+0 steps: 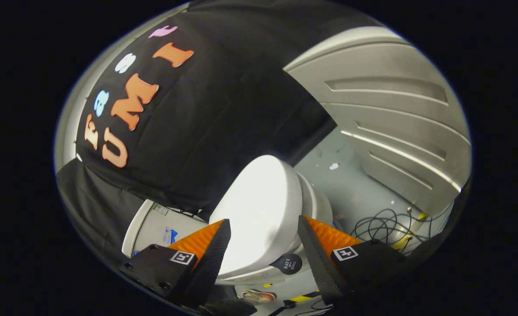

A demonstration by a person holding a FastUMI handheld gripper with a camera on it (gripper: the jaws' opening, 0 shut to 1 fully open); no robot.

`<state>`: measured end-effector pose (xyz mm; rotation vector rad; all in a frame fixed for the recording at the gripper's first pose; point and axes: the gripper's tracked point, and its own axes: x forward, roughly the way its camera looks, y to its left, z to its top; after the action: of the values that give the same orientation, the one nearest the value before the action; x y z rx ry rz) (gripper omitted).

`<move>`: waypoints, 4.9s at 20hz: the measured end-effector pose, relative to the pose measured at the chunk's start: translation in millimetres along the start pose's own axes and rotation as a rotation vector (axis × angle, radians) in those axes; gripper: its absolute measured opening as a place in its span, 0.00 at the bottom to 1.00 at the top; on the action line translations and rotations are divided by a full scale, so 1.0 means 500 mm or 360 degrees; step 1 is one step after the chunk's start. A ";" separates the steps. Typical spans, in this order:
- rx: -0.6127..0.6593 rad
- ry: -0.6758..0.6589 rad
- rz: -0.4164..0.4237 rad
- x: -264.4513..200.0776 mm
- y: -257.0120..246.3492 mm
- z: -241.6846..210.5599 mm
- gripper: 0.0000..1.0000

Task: Open the toilet lid.

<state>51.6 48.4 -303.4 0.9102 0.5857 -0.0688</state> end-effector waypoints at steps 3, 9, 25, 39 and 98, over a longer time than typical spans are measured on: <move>0.0194 0.0088 -0.0071 0.014 -0.047 -0.033 0.99; 0.0064 0.0213 -0.0166 0.038 -0.061 -0.088 0.98; 0.0155 0.0523 -0.0159 0.066 -0.075 -0.178 0.67; 0.0242 0.0457 -0.0103 0.069 -0.075 -0.159 0.09; -0.1552 -0.0302 -0.0377 -0.044 0.621 -0.188 0.08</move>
<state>83.0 309.3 -111.8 -0.1137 0.4642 -0.0706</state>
